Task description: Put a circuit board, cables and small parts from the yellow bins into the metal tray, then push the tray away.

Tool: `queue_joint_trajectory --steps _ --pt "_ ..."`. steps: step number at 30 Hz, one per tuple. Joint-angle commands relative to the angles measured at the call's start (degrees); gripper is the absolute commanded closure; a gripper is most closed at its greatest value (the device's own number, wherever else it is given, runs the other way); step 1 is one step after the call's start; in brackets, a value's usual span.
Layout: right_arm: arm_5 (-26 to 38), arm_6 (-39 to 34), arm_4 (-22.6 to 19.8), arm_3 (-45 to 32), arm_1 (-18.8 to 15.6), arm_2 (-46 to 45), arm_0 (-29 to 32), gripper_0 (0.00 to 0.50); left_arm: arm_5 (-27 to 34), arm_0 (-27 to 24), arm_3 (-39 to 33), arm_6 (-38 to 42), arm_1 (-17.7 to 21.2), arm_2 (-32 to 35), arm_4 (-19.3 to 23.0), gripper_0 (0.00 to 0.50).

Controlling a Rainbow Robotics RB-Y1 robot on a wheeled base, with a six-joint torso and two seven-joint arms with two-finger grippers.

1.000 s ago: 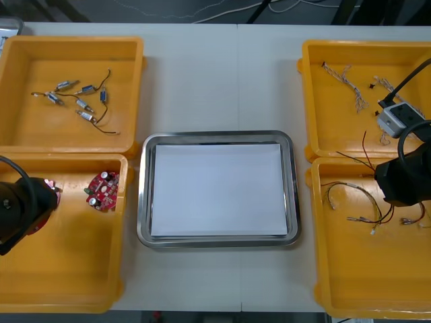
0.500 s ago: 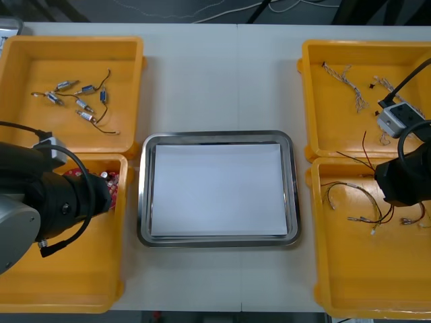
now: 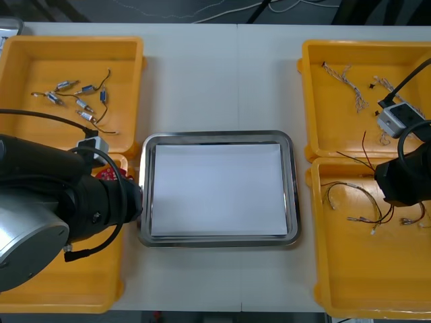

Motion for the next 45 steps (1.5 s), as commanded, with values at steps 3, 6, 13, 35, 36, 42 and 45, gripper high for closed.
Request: queue_joint_trajectory --steps 3,6,13,35,36,42,45 --pt "0.2 -2.28 -0.46 -1.57 -2.1 0.43 -1.39 0.5 0.39 -3.82 -0.37 -4.24 2.32 -3.74 1.8 0.5" --pt "0.2 -2.28 -0.46 -1.57 -2.1 0.43 -1.39 0.5 0.39 -4.96 1.48 -4.24 2.32 -4.01 2.41 0.5" --pt "0.2 -2.28 -0.46 -1.57 -2.1 0.43 -1.39 0.5 0.39 -7.95 4.47 -4.06 2.32 -4.44 3.38 0.5" --pt "0.2 -2.28 -0.46 -1.57 -2.1 0.43 -1.39 0.5 0.39 -13.05 10.62 0.95 -0.58 -12.79 2.15 0.5" --pt "0.2 -2.28 -0.46 -1.57 -2.1 0.43 -1.39 0.5 0.39 -13.23 11.06 1.12 -0.84 -13.41 1.8 0.5" --pt "0.2 -2.28 -0.46 -1.57 -2.1 0.43 -1.39 0.5 0.39 -14.54 13.96 2.18 -3.13 -16.31 0.04 0.5" --pt "0.2 -2.28 -0.46 -1.57 -2.1 0.43 -1.39 0.5 0.39 -15.16 15.81 2.35 -4.62 -17.63 -1.11 0.5"
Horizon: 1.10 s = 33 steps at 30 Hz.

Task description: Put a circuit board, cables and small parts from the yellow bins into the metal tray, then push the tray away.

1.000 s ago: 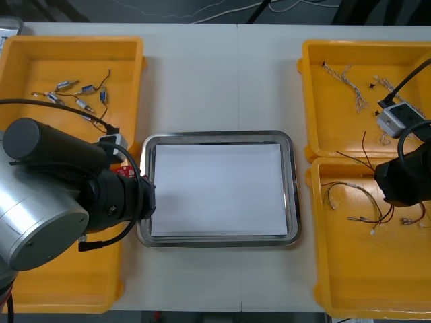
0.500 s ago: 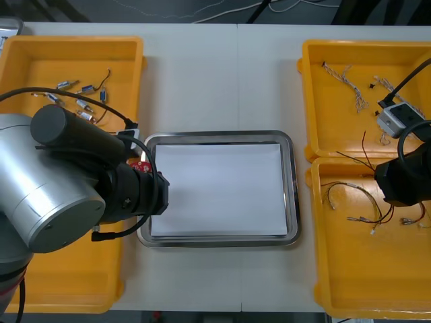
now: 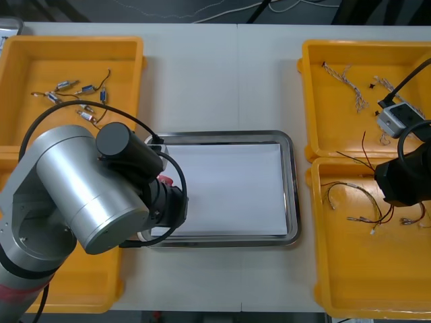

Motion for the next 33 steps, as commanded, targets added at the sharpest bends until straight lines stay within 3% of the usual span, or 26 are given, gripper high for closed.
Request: queue_joint_trajectory --steps 1,33 --pt "0.2 -2.28 -0.43 -1.57 -2.1 0.43 -1.38 0.5 0.38 -2.85 2.11 2.3 -3.83 -2.75 -2.2 0.5" --pt "0.2 -2.28 -0.43 -1.57 -2.1 0.43 -1.38 0.5 0.38 -1.88 13.63 -1.48 -8.22 -7.94 -10.99 0.5"
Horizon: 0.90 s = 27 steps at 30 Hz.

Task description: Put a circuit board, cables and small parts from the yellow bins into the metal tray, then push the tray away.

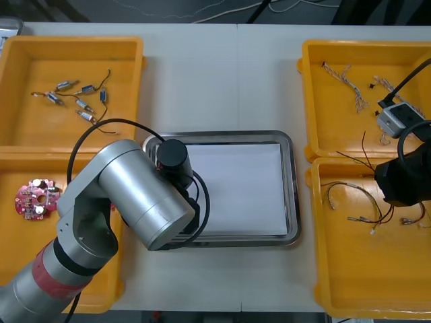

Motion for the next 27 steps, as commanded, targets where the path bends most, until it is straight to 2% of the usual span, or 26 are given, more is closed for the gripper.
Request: queue_joint_trajectory --steps 1,9,27 --pt "0.2 -2.28 -0.42 -1.57 -2.1 0.42 -1.38 0.5 0.38 -0.81 1.74 -1.56 -2.27 -1.76 -1.62 0.5" --pt "0.2 -2.28 -0.42 -1.57 -2.1 0.42 -1.38 0.5 0.24 -0.72 2.26 -2.09 -2.45 -2.12 -0.48 0.5" --pt "0.2 -2.28 -0.42 -1.57 -2.1 0.42 -1.38 0.5 -5.12 -0.72 2.26 -3.15 -2.54 -2.29 0.22 0.5"
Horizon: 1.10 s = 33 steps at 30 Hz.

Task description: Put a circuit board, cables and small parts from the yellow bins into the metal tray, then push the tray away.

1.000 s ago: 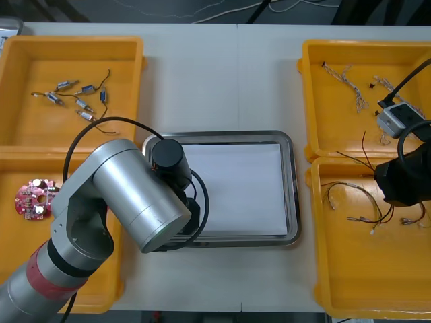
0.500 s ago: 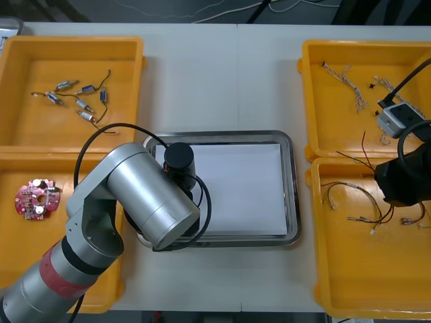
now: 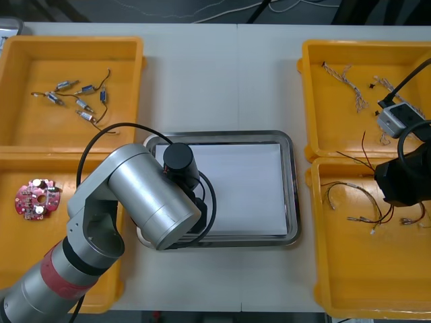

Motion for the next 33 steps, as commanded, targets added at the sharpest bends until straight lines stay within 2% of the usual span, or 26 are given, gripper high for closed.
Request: queue_joint_trajectory --steps 1,33 --pt "0.2 -2.28 -0.41 -1.57 -2.09 0.42 -1.38 0.5 -0.72 -0.72 -0.52 -3.22 -1.65 -1.61 0.3 0.5" --pt "0.2 -2.28 -0.41 -1.57 -2.09 0.42 -1.38 0.5 -3.89 0.33 2.29 -4.72 -1.65 -2.4 -3.3 0.5"
